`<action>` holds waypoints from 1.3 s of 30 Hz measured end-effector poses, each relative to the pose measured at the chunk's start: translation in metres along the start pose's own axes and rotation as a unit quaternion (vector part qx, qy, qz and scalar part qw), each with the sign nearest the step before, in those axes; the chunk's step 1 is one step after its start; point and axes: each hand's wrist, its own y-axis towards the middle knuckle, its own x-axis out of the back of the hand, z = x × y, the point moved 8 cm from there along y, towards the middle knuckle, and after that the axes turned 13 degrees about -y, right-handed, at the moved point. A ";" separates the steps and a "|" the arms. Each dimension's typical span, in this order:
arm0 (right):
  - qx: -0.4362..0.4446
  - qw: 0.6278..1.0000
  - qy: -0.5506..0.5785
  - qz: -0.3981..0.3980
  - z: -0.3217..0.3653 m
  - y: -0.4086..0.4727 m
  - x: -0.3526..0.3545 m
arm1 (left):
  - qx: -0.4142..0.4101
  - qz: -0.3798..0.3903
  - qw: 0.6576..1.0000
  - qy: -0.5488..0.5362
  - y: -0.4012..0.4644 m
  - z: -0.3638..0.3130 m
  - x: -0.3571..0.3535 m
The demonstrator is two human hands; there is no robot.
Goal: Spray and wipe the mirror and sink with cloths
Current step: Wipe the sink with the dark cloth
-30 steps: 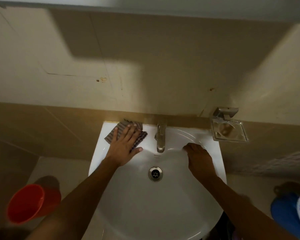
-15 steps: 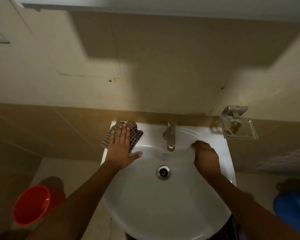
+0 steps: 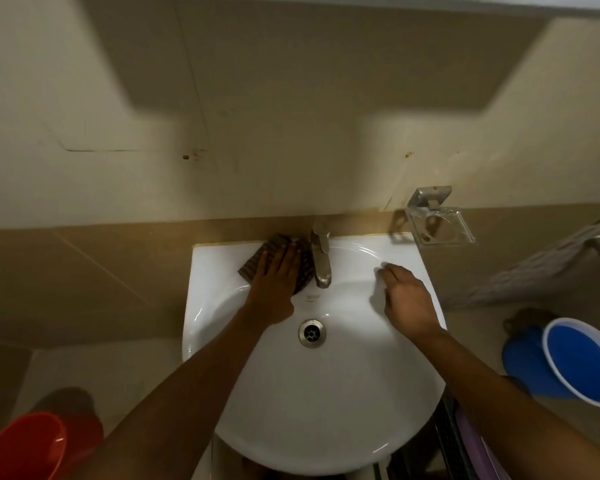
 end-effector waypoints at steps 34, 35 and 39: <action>0.121 0.992 0.029 0.026 -0.083 0.005 -0.022 | 0.246 -0.089 0.958 -0.117 0.062 -0.124 -0.025; 0.098 0.994 0.043 0.024 -0.092 0.005 -0.023 | 0.239 -0.086 0.961 -0.109 0.064 -0.126 -0.027; 0.005 0.992 0.127 0.014 -0.116 0.002 -0.025 | 0.161 -0.069 0.981 -0.088 0.071 -0.141 -0.035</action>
